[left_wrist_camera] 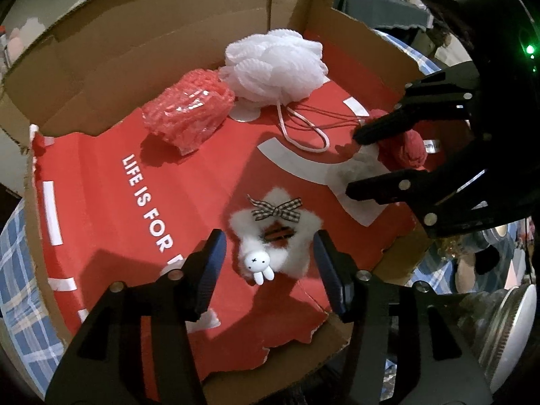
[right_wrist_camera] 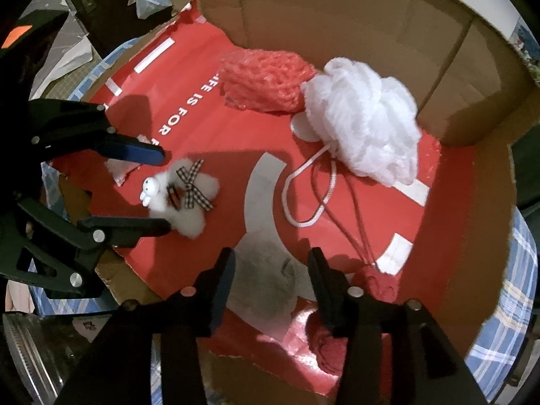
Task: Organize soft objects
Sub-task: 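Withdraw both open tools from the box back over the table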
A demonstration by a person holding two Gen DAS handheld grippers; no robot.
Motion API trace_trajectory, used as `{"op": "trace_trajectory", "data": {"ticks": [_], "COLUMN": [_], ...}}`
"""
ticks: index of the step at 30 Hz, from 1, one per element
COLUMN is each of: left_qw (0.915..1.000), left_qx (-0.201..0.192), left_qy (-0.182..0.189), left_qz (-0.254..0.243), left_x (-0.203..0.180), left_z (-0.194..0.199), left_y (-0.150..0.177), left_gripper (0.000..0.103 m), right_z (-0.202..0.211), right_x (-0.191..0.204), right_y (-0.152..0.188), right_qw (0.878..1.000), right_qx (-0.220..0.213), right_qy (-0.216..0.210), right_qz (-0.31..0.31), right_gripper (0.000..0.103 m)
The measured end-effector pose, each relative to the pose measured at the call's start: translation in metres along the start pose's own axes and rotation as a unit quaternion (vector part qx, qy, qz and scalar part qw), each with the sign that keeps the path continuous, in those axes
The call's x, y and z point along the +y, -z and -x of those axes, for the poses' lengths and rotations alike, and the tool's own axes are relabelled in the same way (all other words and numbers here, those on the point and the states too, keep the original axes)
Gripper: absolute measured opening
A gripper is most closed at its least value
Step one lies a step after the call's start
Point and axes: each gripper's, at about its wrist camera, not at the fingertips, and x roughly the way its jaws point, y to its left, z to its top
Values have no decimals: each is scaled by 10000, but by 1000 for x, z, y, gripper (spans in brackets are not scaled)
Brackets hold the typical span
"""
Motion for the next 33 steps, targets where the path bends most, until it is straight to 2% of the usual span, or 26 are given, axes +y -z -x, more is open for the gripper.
{"op": "trace_trajectory", "data": {"ticks": [3, 8, 10, 17, 19, 24, 26, 33], "left_qw": [9998, 9981, 9964, 9863, 9814, 9674, 9624, 9402], "left_qx": [-141, -550, -771, -1553, -1802, -2431, -2614, -3249], "left_qy": [-41, -145, -217, -421, -494, -426, -421, -680], "left_qz": [95, 248, 271, 377, 434, 564, 610, 770], "left_x": [2, -2, -5, -30, -38, -63, -71, -103], "left_z": [14, 50, 66, 123, 140, 172, 182, 203], "left_y": [3, 14, 19, 43, 53, 80, 90, 133], "left_gripper": [60, 68, 73, 78, 86, 89, 93, 97], "right_z": [9, 38, 56, 116, 134, 173, 182, 212], "right_x": [-3, -6, -6, 6, 14, 39, 48, 88], "right_y": [3, 10, 15, 41, 51, 83, 94, 151], "right_qw": [9999, 9990, 9976, 9895, 9855, 9740, 9701, 9473], "right_qx": [-104, -410, -626, -1367, -1612, -2177, -2328, -3035], "right_qy": [75, 102, 133, 299, 383, 524, 596, 968], "right_qz": [-60, -172, -247, -372, -370, -335, -347, -353], "right_gripper": [59, 72, 77, 94, 97, 103, 103, 103]}}
